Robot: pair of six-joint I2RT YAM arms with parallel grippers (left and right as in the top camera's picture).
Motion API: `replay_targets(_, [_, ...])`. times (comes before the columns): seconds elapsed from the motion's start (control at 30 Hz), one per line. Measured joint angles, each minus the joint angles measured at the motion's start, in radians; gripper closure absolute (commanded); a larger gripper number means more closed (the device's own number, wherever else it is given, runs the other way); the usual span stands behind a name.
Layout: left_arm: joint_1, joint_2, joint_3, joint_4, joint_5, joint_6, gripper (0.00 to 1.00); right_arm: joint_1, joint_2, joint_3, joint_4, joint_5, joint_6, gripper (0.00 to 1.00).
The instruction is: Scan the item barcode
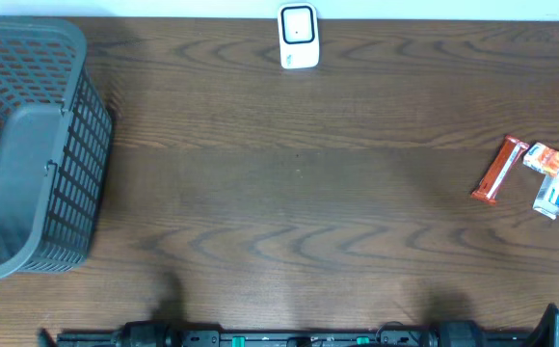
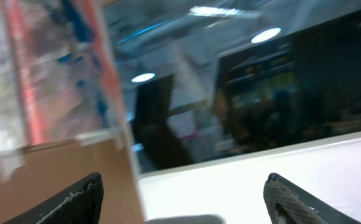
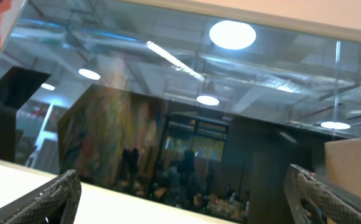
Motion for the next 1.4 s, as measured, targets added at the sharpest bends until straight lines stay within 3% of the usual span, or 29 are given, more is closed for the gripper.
replay_targets(0.27, [0.000, -0.007, -0.045, -0.012, 0.106, -0.026, 0.17, -0.005, -0.149, -0.070, 0.023, 0.025, 0.069, 0.01])
replay_targets(0.57, [-0.023, -0.105, -0.128, 0.010, 0.157, -0.032, 0.17, -0.070, -0.156, -0.153, 0.031, 0.037, 0.087, 0.01])
replay_targets(0.73, [-0.029, -0.105, -0.138, 0.010, 0.142, -0.032, 0.18, -0.088, -0.156, -0.328, 0.148, 0.036, 0.090, 0.01])
replay_targets(0.9, [-0.029, -0.105, -0.141, 0.011, 0.125, -0.032, 0.17, -0.088, -0.155, -0.515, 0.106, 0.037, 0.133, 0.01])
replay_targets(1.2, [-0.029, -0.105, -0.142, 0.012, 0.125, -0.032, 0.17, -0.088, -0.149, -0.836, 0.280, 0.177, 0.407, 0.01])
replay_targets(1.4, [-0.029, -0.105, -0.142, 0.025, 0.125, -0.032, 0.18, -0.088, -0.149, -1.023, 0.333, 0.240, 0.494, 0.01])
